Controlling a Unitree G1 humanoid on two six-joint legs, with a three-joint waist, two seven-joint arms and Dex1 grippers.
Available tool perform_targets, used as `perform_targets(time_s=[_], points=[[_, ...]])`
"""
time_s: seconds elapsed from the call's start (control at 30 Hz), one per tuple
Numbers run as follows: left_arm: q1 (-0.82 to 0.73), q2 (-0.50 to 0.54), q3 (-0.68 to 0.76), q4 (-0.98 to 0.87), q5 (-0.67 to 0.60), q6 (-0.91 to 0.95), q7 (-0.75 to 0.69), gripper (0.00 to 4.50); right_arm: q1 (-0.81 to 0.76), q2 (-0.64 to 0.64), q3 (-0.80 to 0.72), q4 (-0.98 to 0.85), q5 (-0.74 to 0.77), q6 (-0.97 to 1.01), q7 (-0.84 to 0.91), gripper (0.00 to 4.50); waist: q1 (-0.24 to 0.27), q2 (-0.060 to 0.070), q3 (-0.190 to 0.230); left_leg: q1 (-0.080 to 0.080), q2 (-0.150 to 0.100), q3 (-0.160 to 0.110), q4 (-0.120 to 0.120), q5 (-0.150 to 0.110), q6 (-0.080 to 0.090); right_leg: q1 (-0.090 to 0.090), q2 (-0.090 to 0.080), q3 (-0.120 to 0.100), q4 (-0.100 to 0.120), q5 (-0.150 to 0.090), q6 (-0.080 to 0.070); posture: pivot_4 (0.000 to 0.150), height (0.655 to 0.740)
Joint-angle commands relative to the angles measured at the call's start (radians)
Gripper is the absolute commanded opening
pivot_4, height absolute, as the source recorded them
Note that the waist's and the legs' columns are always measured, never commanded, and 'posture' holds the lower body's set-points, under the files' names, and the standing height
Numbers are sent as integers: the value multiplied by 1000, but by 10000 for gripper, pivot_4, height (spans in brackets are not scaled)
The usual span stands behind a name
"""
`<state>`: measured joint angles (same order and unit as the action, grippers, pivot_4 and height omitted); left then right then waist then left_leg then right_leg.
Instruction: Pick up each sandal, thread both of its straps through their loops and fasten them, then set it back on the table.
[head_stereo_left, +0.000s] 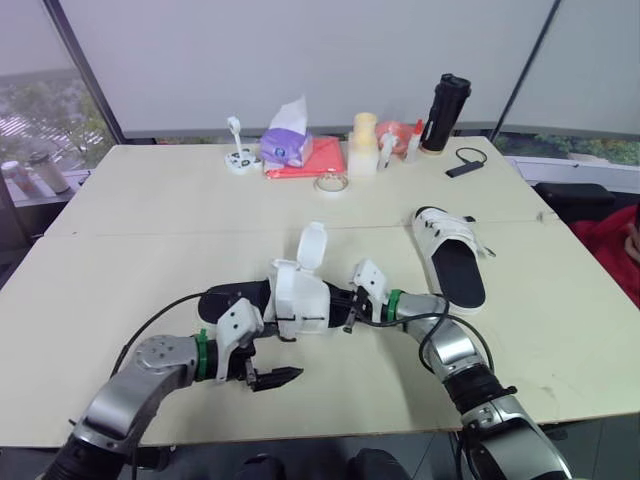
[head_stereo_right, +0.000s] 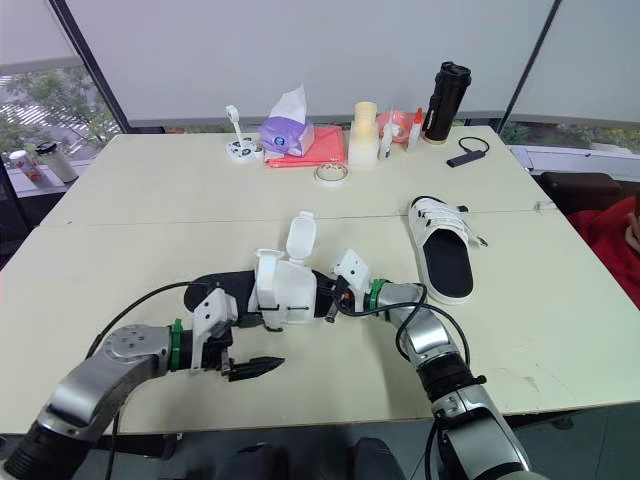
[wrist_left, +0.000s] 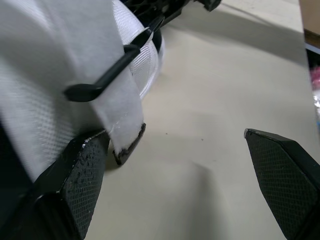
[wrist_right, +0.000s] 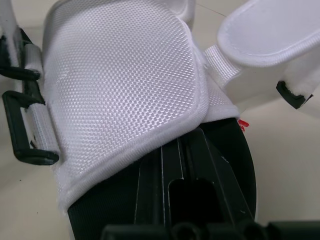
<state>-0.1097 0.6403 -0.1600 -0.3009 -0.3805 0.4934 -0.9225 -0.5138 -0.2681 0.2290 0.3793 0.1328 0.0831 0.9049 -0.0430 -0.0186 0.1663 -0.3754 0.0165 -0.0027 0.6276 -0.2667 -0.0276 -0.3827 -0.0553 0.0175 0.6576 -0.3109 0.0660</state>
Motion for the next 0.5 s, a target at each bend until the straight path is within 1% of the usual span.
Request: perform_targets(time_s=[0.03, 0.1, 0.13, 0.17, 0.3, 0.33, 0.4, 0.5], points=[[-31, -17, 15, -3, -18, 24, 11, 44573, 26, 8, 37, 57, -42, 39, -10, 0, 0, 0, 0, 0, 0, 0, 0, 0, 0, 0, 0, 0, 0, 0, 0, 1500, 7400], [-33, -24, 19, -2, -35, 44, 6, 44573, 26, 7, 37, 56, -43, 38, -10, 0, -1, 0, 0, 0, 0, 0, 0, 0, 0, 0, 0, 0, 0, 0, 0, 1500, 7400], [-33, -26, 21, -2, -38, 49, 5, 39080, 27, 6, 36, 56, -43, 38, -10, 0, -1, 0, 0, 0, 0, 0, 0, 0, 0, 0, 0, 0, 0, 0, 0, 1500, 7400], [-33, -25, 23, 0, -41, 55, 2, 36281, 26, 6, 37, 56, -43, 38, -11, 0, -2, 0, 0, 0, 0, 0, 0, 0, 0, 0, 0, 0, -1, 0, 0, 1500, 7400], [-39, -25, 42, 9, -73, 89, -1, 15624, 26, 6, 36, 56, -44, 38, -13, 0, -3, 0, 0, 0, 0, 0, -2, 0, 0, 0, 0, 0, -1, 0, 0, 1500, 7400], [-39, -21, 48, 6, -81, 95, -4, 9543, 26, 7, 35, 56, -44, 37, -13, 0, -3, 0, 0, 0, 0, 0, -2, 0, 0, 0, 0, 0, -1, 0, 0, 1500, 7400], [-36, -13, 55, -1, -87, 100, -10, 643, 26, 7, 35, 57, -45, 37, -14, 0, -3, 0, 0, 0, 0, 0, -2, 0, 0, 0, 0, 0, -1, 0, 0, 1500, 7400], [-13, 15, 69, -37, -116, 126, -32, 643, 25, 10, 36, 59, -46, 34, -16, 0, -4, 0, 0, 0, 0, 0, -2, 0, 0, 0, 0, 0, -2, 0, 0, 1500, 7400]])
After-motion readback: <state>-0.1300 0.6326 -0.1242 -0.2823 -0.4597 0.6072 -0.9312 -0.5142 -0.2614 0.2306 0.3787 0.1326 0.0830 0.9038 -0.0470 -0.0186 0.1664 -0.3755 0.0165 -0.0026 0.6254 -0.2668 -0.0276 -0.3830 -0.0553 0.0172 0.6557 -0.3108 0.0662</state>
